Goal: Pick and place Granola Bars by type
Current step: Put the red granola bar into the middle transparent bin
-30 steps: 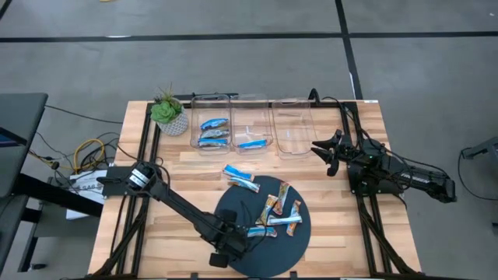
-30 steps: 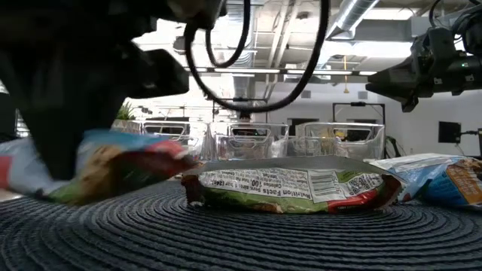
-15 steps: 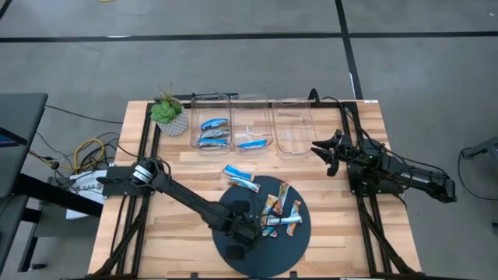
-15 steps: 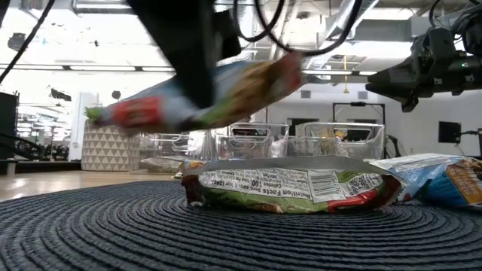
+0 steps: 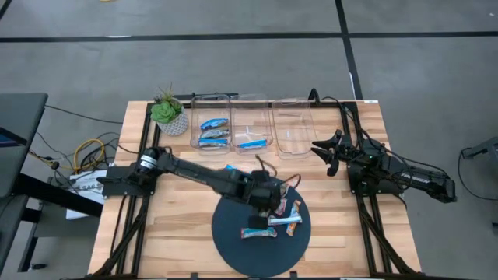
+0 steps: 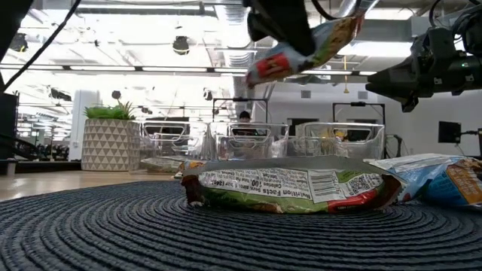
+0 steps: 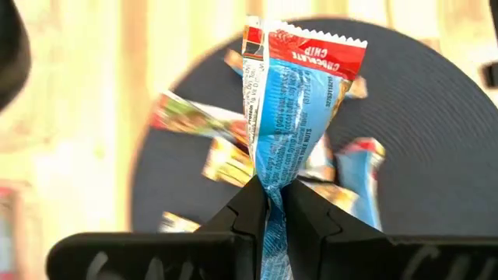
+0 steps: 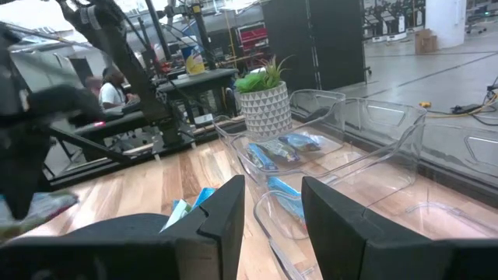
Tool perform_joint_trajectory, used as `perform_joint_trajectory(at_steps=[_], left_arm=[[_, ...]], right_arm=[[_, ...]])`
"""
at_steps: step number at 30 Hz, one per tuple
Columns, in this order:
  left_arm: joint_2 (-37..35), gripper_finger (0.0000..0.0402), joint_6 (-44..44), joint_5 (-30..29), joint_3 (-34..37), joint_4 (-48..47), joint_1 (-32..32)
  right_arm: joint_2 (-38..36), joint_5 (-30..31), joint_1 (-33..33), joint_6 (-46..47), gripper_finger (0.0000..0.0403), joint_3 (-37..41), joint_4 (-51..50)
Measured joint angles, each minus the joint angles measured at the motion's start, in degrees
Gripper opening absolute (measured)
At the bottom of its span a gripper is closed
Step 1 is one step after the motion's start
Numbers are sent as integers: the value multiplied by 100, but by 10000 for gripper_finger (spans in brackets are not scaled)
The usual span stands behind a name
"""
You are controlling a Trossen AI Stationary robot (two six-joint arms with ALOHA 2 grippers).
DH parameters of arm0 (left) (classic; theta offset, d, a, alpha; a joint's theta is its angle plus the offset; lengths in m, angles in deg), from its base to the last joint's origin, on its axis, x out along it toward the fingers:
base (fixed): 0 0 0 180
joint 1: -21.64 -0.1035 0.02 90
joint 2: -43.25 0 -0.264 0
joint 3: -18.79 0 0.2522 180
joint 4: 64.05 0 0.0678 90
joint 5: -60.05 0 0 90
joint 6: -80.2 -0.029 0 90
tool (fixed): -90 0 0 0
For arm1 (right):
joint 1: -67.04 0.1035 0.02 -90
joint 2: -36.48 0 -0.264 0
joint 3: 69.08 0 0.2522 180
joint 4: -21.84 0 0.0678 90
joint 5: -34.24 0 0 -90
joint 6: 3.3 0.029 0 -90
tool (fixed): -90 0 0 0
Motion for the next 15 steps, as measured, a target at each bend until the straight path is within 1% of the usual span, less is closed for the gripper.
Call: perform_joint_trajectory(at_steps=[9, 15], left_arm=[[0, 29, -649, -12, -299, -26, -557], [0, 29, -771, -112, -315, -28, -671]], right_arm=[[0, 1, 0, 0, 123, -2, 0], [0, 1, 2, 0, 123, 0, 1]])
